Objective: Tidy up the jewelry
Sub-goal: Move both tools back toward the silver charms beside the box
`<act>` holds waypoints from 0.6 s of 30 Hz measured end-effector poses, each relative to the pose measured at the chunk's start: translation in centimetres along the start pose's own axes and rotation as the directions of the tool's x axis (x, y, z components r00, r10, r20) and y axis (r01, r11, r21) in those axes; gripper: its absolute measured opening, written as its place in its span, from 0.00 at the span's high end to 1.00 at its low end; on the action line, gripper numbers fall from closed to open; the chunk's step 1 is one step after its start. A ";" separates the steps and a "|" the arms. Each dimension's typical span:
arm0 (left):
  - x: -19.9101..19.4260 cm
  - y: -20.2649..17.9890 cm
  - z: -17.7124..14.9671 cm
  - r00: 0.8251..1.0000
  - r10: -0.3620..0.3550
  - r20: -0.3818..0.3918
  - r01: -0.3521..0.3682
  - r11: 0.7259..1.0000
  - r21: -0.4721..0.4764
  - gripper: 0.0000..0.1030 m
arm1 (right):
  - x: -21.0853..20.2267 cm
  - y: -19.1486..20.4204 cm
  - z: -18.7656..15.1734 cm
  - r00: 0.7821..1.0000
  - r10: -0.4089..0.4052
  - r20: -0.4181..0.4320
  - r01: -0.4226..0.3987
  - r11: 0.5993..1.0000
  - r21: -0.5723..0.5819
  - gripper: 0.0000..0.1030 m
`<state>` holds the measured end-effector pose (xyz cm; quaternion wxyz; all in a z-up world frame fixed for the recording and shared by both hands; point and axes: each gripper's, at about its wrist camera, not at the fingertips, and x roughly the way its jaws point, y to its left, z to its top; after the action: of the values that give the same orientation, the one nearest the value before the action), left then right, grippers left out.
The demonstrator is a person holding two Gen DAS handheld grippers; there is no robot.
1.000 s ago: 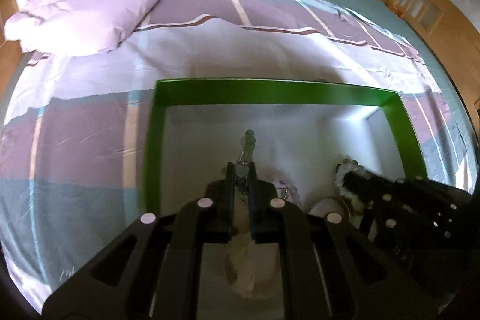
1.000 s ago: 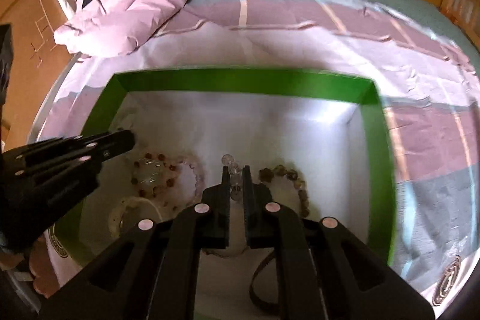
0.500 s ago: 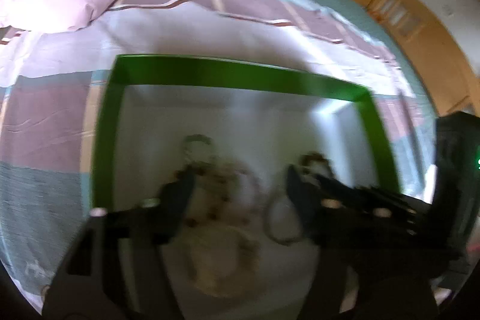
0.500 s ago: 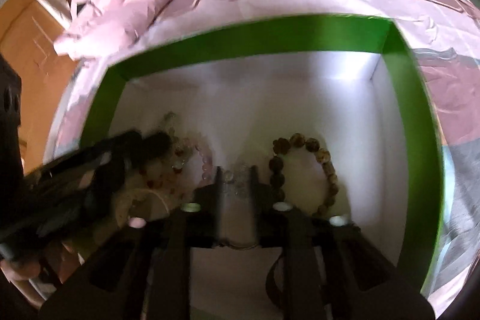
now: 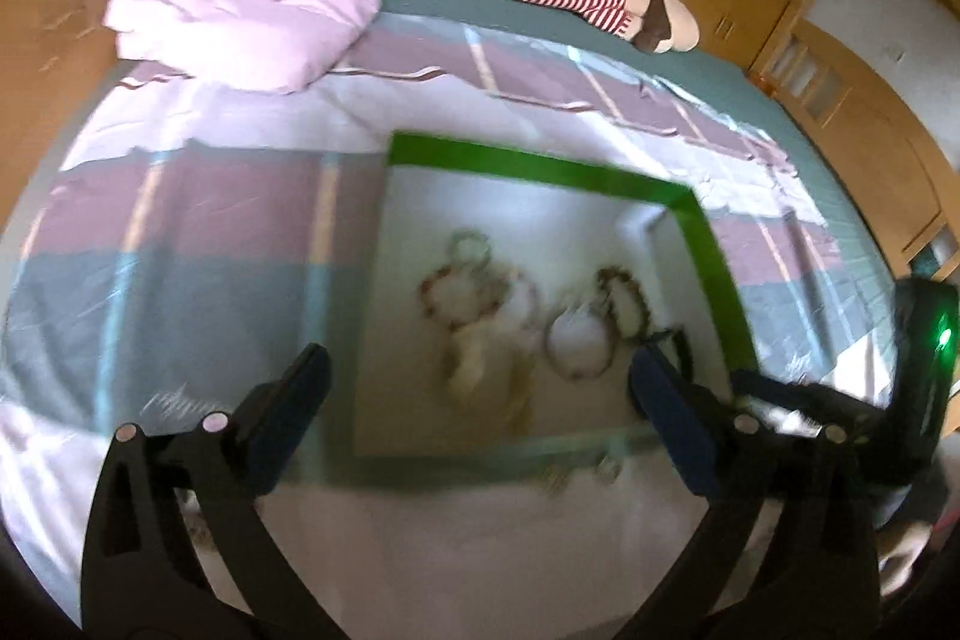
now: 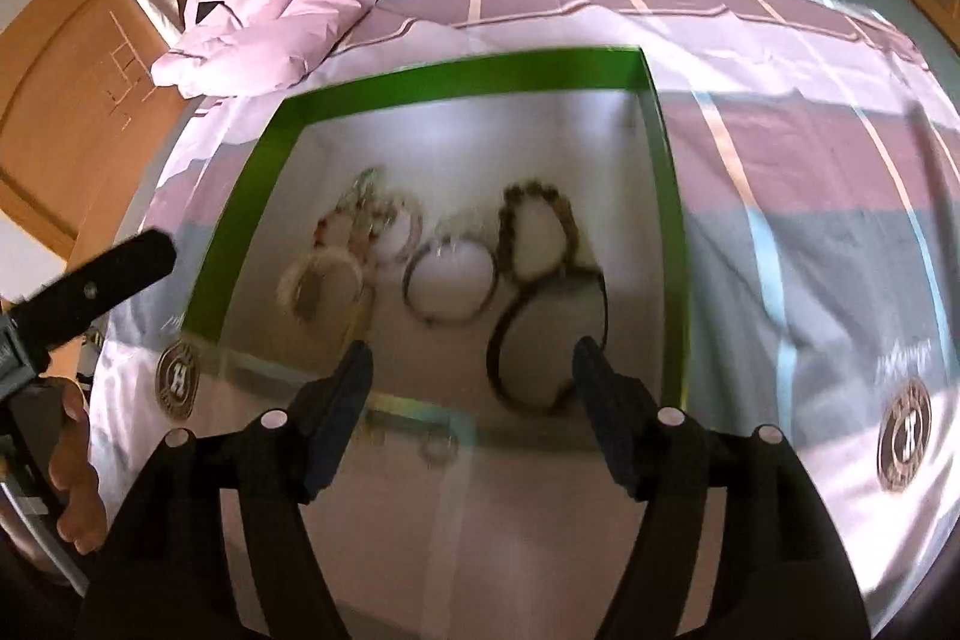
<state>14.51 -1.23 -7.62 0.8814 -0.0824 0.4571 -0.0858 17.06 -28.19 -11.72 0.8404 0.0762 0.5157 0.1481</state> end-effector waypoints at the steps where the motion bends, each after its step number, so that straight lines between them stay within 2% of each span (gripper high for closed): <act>1: -0.4 0.3 -0.9 1.000 0.010 -0.005 -0.010 1.000 0.008 0.02 | -0.5 0.3 -0.7 1.000 -0.001 0.003 0.001 1.000 -0.008 0.31; 4: -1.0 1.2 -3.3 0.999 0.037 -0.005 -0.037 0.999 0.017 0.02 | -1.6 1.2 -2.7 0.999 -0.029 0.021 0.030 0.999 -0.039 0.28; 6: -0.3 1.1 -4.4 0.997 0.068 -0.040 -0.066 0.997 0.032 0.02 | -1.6 1.4 -3.8 1.000 -0.019 0.007 0.019 1.000 -0.025 0.28; 10: 1.4 0.5 -5.9 0.993 0.050 -0.105 -0.045 0.998 0.051 0.02 | -0.2 1.9 -5.5 0.999 0.027 -0.033 -0.027 1.000 -0.011 0.30; 11: 1.7 0.4 -6.1 0.992 0.054 -0.110 -0.047 0.997 0.059 0.02 | 0.4 2.1 -5.6 0.998 0.036 -0.051 -0.037 0.999 -0.013 0.33; 12: 1.8 0.1 -6.3 0.993 0.067 -0.099 -0.058 0.995 0.086 0.02 | 1.1 2.1 -5.7 0.997 0.043 -0.065 -0.044 0.999 -0.014 0.42; 13: 1.7 -0.2 -6.4 0.993 0.092 -0.076 -0.083 0.990 0.115 0.02 | 1.9 2.2 -5.7 0.996 0.044 -0.077 -0.045 0.999 -0.012 0.48; 15: 1.8 -0.6 -6.5 0.985 0.164 -0.042 -0.155 0.973 0.174 0.02 | 3.0 2.1 -5.6 0.994 0.040 -0.097 -0.040 0.999 -0.001 0.51; 18: 2.3 -0.1 -6.1 0.984 0.174 -0.048 -0.163 0.971 0.175 0.02 | 4.5 1.8 -5.5 0.991 0.060 -0.118 -0.057 0.998 0.025 0.54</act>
<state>10.81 -2.23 -12.93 0.8746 0.0349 0.4808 -0.0519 13.78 -25.16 -17.53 0.8026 0.0914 0.5640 0.1714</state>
